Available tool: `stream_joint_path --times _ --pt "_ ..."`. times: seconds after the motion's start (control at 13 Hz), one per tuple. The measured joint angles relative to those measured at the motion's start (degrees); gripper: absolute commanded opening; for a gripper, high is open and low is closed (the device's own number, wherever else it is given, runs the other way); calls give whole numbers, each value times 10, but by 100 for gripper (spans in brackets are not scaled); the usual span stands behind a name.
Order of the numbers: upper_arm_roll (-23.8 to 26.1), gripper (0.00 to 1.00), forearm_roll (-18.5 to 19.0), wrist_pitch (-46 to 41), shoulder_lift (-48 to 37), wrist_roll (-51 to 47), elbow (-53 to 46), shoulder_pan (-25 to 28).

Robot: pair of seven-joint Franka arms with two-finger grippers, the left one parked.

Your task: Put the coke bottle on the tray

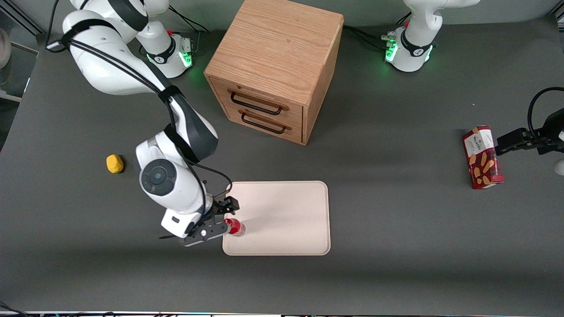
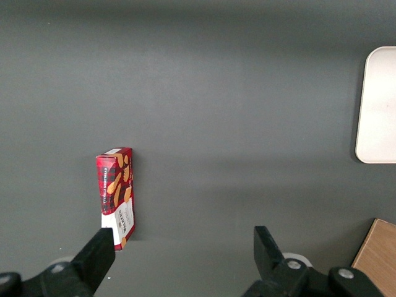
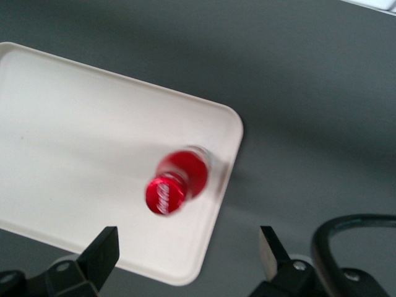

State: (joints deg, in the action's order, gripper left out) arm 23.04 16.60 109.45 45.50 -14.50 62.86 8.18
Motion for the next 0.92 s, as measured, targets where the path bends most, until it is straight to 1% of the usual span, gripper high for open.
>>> stream_joint_path --times 0.08,0.15,0.23,0.38,0.46,0.54,0.69,0.77,0.92 --pt "0 100 -8 -23 -21 0 3 -12" --pt "-3 100 -24 -39 -51 0 15 -25" --pt "-17 100 -49 -47 -89 0 41 -35" --pt "-76 100 -123 -50 -172 0 113 -40" --pt "-109 100 -153 -50 -215 1 157 -42" --pt "-139 100 -172 -50 -254 1 200 -44" --pt "-197 100 -199 -51 -322 16 280 -47" --pt "-220 100 -205 -54 -352 23 313 -48" --pt "-246 100 -205 -88 -404 28 353 -49"
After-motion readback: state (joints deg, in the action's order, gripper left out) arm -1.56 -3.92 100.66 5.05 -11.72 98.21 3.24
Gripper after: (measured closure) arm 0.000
